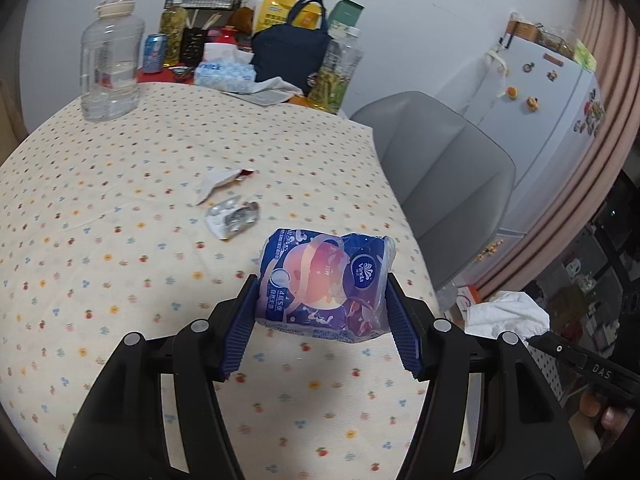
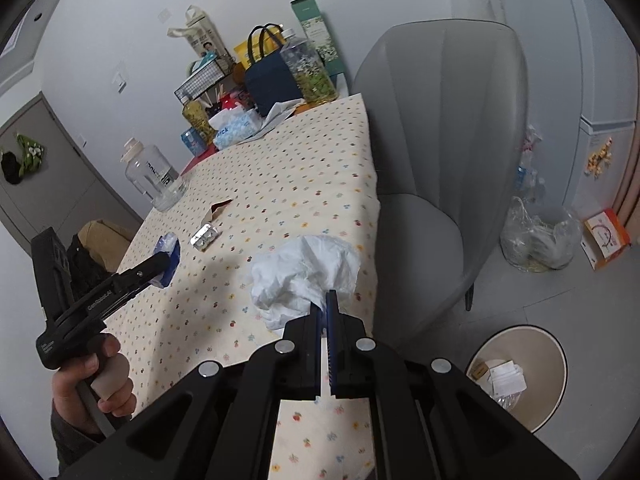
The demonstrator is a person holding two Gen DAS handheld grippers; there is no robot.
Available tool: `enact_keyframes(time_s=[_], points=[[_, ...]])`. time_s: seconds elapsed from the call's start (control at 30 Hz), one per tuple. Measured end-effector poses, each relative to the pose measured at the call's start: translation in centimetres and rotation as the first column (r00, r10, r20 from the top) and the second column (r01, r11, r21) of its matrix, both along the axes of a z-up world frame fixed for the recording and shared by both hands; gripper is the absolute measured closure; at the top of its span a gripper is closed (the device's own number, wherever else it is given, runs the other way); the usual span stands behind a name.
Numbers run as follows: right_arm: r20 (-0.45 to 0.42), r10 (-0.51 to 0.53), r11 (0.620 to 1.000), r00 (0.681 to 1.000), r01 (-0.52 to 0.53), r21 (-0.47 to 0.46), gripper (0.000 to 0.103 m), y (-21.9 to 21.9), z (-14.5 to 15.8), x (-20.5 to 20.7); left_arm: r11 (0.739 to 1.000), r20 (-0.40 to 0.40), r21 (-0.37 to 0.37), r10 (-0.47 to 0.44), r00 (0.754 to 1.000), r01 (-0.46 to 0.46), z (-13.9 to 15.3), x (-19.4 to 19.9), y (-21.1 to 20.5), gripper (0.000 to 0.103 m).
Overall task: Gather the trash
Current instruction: 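Carry the tissue pack with the left gripper and tissue with the right gripper to the wastebasket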
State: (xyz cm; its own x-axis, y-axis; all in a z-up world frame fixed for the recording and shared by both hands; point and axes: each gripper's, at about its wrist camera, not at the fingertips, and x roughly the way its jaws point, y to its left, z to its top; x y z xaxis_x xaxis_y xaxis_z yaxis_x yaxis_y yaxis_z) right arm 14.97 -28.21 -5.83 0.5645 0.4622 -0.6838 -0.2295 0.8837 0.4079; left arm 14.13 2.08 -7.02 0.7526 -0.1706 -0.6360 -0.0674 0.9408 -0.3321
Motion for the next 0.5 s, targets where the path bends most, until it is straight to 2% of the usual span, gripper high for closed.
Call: enact_keyframes(time_s=[0.23,0.5], points=[[-0.002,-0.089,0.996,0.996,0.089,-0.013,0.099,-3.8,-0.2,-1.2,0.997,0.000,0.019,-0.072,0.997,0.072,0.4,0.8,-3.5,0.042],[-0.036,-0.181,0.983,0.983,0.180,-0.026,0.099,-7.7,-1.9,-1.5,0.987,-0.011,0.034,-0.156,0.988,0.156,0.2,1.7,-7.6,0.042]])
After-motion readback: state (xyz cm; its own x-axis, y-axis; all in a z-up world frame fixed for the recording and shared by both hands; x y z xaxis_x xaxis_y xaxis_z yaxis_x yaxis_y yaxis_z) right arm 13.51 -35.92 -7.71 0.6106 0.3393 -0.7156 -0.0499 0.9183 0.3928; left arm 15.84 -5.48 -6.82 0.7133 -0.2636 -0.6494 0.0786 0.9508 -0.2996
